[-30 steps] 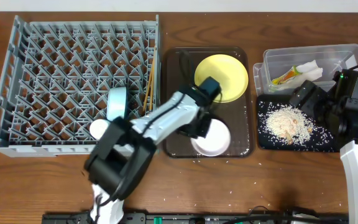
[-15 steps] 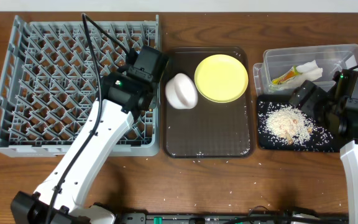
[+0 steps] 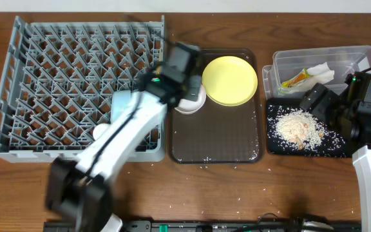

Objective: Sort waste into correct bins and load items into the dishwasher

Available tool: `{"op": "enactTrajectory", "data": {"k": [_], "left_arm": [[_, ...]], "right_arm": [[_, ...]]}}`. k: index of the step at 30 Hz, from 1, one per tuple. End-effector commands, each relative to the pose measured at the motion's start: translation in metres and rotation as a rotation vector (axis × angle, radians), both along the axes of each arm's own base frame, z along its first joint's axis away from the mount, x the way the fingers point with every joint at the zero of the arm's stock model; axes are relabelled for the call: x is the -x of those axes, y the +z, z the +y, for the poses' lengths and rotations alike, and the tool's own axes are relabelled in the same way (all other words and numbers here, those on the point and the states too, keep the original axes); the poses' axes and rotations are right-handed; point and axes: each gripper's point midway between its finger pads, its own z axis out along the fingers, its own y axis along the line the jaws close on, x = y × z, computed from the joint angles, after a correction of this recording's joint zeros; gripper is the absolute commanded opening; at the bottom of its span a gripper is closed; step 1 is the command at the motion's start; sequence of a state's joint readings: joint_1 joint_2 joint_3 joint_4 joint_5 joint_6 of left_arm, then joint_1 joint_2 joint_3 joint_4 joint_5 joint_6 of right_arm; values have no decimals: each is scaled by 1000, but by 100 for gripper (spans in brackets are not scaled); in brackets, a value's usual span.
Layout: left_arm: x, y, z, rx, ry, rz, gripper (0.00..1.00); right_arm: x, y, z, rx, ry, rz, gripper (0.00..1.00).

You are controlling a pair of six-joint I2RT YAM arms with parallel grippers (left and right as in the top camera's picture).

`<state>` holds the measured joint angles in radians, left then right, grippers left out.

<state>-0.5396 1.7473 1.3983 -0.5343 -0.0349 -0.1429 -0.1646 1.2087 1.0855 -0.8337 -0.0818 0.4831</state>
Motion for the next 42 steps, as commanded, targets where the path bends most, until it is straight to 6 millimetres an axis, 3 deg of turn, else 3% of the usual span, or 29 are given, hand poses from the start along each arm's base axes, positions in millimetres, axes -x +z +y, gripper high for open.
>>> {"op": "enactTrajectory", "data": {"k": [1, 4, 7, 10, 11, 14, 17, 19, 22, 24, 26, 28, 32, 34, 37, 40, 42], "left_arm": [[-5, -69, -11, -130, -127, 60, 8], [3, -118, -1, -189, -78, 172, 8], [23, -135, -14, -136, -103, 276, 7], [61, -124, -65, 96, -207, 417, 7], [85, -111, -97, 233, -261, 500, 8], [121, -92, -143, 378, -371, 581, 8], [154, -86, -177, 389, -491, 577, 8], [159, -81, -182, 379, -506, 570, 8], [145, -50, -174, 400, -482, 527, 17], [126, -31, -159, 390, -432, 452, 37], [94, -15, -125, 328, -315, 343, 53], [84, -12, -111, 312, -287, 324, 55], [88, -38, -102, 263, -288, 370, 55], [92, -67, -99, 228, -275, 431, 55], [95, -95, -98, 200, -263, 491, 55], [106, -115, -103, 213, -277, 568, 52], [114, -124, -108, 198, -291, 591, 43]], "right_arm": [[1, 6, -3, -4, -17, -17, 99], [1, 6, -3, -4, -17, -17, 99], [1, 6, -3, -4, -17, -17, 99], [1, 6, -3, -4, -17, -17, 99], [1, 6, -3, -4, -17, -17, 99], [1, 6, -3, -4, -17, -17, 99], [1, 6, -3, -4, -17, -17, 99], [1, 6, -3, -4, -17, -17, 99], [1, 6, -3, -4, -17, -17, 99], [1, 6, -3, -4, -17, -17, 99], [1, 6, -3, -4, -17, -17, 99], [1, 6, -3, -4, -17, -17, 99], [1, 6, -3, -4, -17, -17, 99], [1, 6, -3, -4, -17, -17, 99], [1, 6, -3, -4, -17, -17, 99], [1, 6, -3, -4, -17, -17, 99], [1, 6, -3, -4, -17, -17, 99]]}}
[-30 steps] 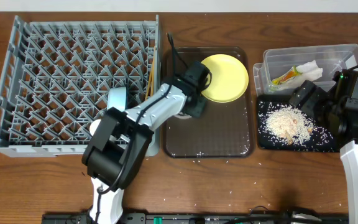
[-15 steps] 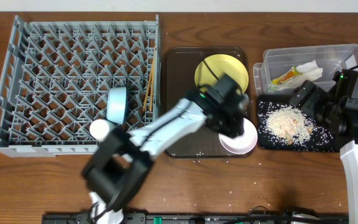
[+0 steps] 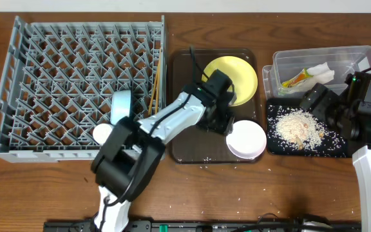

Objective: Sort waste into correct bins and load items into the dishwasher

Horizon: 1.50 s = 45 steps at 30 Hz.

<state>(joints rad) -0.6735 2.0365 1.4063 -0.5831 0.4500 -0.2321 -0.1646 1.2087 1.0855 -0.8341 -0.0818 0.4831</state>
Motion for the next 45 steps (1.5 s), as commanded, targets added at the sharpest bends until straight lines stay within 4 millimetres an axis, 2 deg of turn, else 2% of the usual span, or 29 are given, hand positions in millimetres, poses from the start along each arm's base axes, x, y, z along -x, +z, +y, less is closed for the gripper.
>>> {"op": "enactTrajectory", "data": {"k": [1, 3, 6, 9, 11, 13, 17, 19, 20, 22, 23, 26, 27, 29, 30, 34, 36, 40, 43, 45], "left_arm": [[18, -15, -11, -2, -55, 41, 37], [22, -20, -15, -3, -68, 41, 27], [28, -22, -21, -4, -88, 42, 8], [24, -16, -19, 2, -78, 35, 7], [12, -1, -8, 2, -44, 10, 7], [-6, 21, 13, -31, 15, -46, 7], [-42, 87, 68, -60, 132, -210, 7], [-59, 129, 114, -87, 221, -324, 7], [-66, 149, 146, -140, 282, -395, 7], [-74, 173, 198, -262, 375, -498, 7], [-77, 197, 250, -404, 462, -594, 8], [-67, 234, 339, -729, 568, -711, 7], [-57, 247, 375, -910, 581, -724, 7], [-40, 265, 420, -1173, 639, -708, 7], [-35, 271, 436, -1258, 682, -700, 7], [-29, 271, 469, -1418, 731, -633, 7], [-29, 263, 483, -1500, 738, -578, 7], [-35, 237, 488, -1528, 733, -520, 8], [-33, 210, 492, -1621, 725, -466, 7], [-36, 199, 490, -1620, 720, -457, 7]], "right_arm": [[1, 6, -3, -4, -17, -18, 99], [1, 6, -3, -4, -17, -18, 99], [1, 6, -3, -4, -17, -18, 99], [1, 6, -3, -4, -17, -18, 99], [1, 6, -3, -4, -17, -18, 99], [1, 6, -3, -4, -17, -18, 99], [1, 6, -3, -4, -17, -18, 99], [1, 6, -3, -4, -17, -18, 99], [1, 6, -3, -4, -17, -18, 99], [1, 6, -3, -4, -17, -18, 99], [1, 6, -3, -4, -17, -18, 99], [1, 6, -3, -4, -17, -18, 99], [1, 6, -3, -4, -17, -18, 99], [1, 6, -3, -4, -17, -18, 99], [1, 6, -3, -4, -17, -18, 99], [1, 6, -3, -4, -17, -18, 99], [1, 6, -3, -4, -17, -18, 99], [1, 6, -3, -4, -17, -18, 99], [1, 6, -3, -4, -17, -18, 99], [1, 6, -3, -4, -17, -18, 99]]}}
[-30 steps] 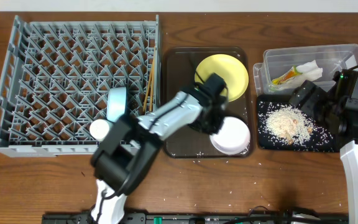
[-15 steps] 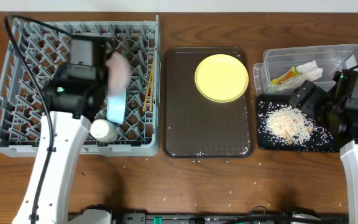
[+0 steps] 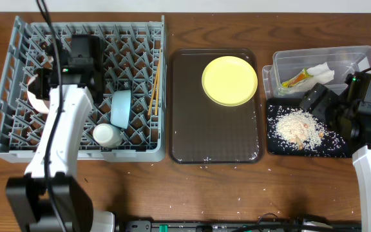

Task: Sort waste into correct bins and load items into the dishwasher
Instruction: 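Carry the pink-white bowl to the rack and set it upside down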

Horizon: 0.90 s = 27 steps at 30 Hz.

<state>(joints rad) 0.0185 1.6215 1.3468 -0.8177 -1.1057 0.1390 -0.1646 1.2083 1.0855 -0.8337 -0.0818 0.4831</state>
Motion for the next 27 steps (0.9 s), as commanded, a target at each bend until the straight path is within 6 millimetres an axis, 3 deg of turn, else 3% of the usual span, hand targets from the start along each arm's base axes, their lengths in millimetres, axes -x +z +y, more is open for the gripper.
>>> {"op": "enactTrajectory", "data": {"k": [1, 6, 9, 17, 24, 27], "left_arm": [[2, -11, 1, -64, 45, -4, 7], [-9, -20, -12, -143, 28, 26, 7], [-9, -15, -7, -222, 52, 39, 7], [-10, -17, 8, -215, 101, -12, 8], [-22, -52, 1, -218, 71, 87, 7], [-28, -54, -11, -220, 36, 91, 8]], "right_arm": [[1, 6, -3, -4, -17, -17, 99], [1, 6, -3, -4, -17, -17, 99], [1, 6, -3, -4, -17, -17, 99], [1, 6, -3, -4, -17, -17, 99], [1, 6, -3, -4, -17, -17, 99], [1, 6, -3, -4, -17, -17, 99]]}}
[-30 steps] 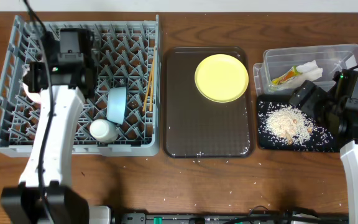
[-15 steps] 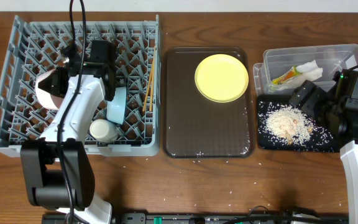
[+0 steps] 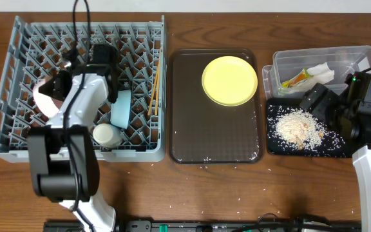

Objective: Sort waste into correct bins and load items into the dishwasher

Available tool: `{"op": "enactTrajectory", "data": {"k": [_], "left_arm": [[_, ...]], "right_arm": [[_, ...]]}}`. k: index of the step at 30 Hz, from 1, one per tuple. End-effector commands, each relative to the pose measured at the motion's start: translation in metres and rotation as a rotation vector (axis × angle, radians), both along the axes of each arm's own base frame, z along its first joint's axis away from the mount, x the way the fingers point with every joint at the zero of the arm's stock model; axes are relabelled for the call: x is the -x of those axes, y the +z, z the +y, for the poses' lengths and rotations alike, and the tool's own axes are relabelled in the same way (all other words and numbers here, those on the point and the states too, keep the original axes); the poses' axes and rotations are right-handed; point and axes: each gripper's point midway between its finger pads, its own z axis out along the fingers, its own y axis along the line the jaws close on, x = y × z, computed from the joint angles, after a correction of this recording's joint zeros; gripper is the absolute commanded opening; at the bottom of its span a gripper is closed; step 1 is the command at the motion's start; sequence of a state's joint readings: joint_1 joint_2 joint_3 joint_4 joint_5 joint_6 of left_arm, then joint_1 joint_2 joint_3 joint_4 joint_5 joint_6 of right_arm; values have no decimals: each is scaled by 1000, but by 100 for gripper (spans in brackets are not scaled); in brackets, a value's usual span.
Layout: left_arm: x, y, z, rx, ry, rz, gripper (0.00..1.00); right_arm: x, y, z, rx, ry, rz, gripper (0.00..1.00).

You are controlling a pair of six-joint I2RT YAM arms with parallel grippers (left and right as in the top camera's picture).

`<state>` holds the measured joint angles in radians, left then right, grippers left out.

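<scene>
A white plate [image 3: 42,98] stands tilted among the tines at the left of the grey dish rack [image 3: 18,38]. My left gripper [image 3: 59,85] is at the plate's upper right rim and looks shut on it. A yellow plate [image 3: 229,80] lies at the back of the brown tray [image 3: 211,138]. Over the black tray of rice waste [image 3: 296,126] hangs my right gripper [image 3: 317,98]; its fingers are too dark to read.
In the rack stand a light blue bowl [image 3: 121,108], a white cup [image 3: 106,134] and wooden chopsticks [image 3: 153,93]. A clear bin [image 3: 353,55] with wrappers [image 3: 309,75] sits at the back right. Rice grains dot the table in front of the tray.
The left gripper and the white plate have shifted a little right and lower into the rack's left part. The left arm is folded closer over the rack. The right arm is unchanged.
First my left gripper was at a white plate at the brown tray's back left corner. Then the plate was near the tray's front right corner. Later the gripper held it over the rack's left side, and now it stands among the tines there.
</scene>
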<state>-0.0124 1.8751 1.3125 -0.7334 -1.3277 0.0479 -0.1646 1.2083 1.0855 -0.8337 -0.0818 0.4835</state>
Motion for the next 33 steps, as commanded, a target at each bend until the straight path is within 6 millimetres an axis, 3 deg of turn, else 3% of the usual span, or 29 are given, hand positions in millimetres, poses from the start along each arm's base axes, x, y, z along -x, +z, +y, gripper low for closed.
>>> {"op": "enactTrajectory", "data": {"k": [1, 9, 10, 11, 14, 16, 19, 21, 22, 24, 26, 27, 30, 33], "left_arm": [[-7, 1, -17, -14, -39, -23, 7], [-23, 1, -63, -12, -162, -26, 10], [-25, 1, -73, -12, -188, -25, 17], [-26, 2, -79, -13, -205, -23, 35], [-26, 15, -94, -5, -244, -61, 51], [-24, 29, -109, 100, -299, -133, 53], [-21, 33, -124, 282, -363, -190, 53], [-15, 46, -141, 499, -439, -274, 51], [-13, 51, -148, 566, -466, -304, 45], [-4, 65, -157, 675, -505, -367, 10], [5, 68, -153, 745, -474, -420, 8], [8, 65, -150, 783, -453, -425, 8], [8, 28, -140, 1034, -367, -386, 8], [1, -3, -114, 1179, -249, -402, 7]], "right_arm": [[1, 6, -3, -4, -17, -17, 99], [1, 6, -3, -4, -17, -17, 99], [1, 6, -3, -4, -17, -17, 99], [1, 6, -3, -4, -17, -17, 99], [1, 6, -3, -4, -17, -16, 99], [1, 6, -3, -4, -17, -17, 99], [1, 6, -3, -4, -17, -17, 99], [1, 6, -3, -4, -17, -17, 99], [1, 6, -3, -4, -17, -16, 99], [1, 6, -3, -4, -17, -17, 99], [1, 6, -3, -4, -17, -17, 99], [1, 6, -3, -4, -17, -17, 99], [1, 6, -3, -4, -17, -17, 99], [1, 6, -3, -4, -17, -16, 99]]}}
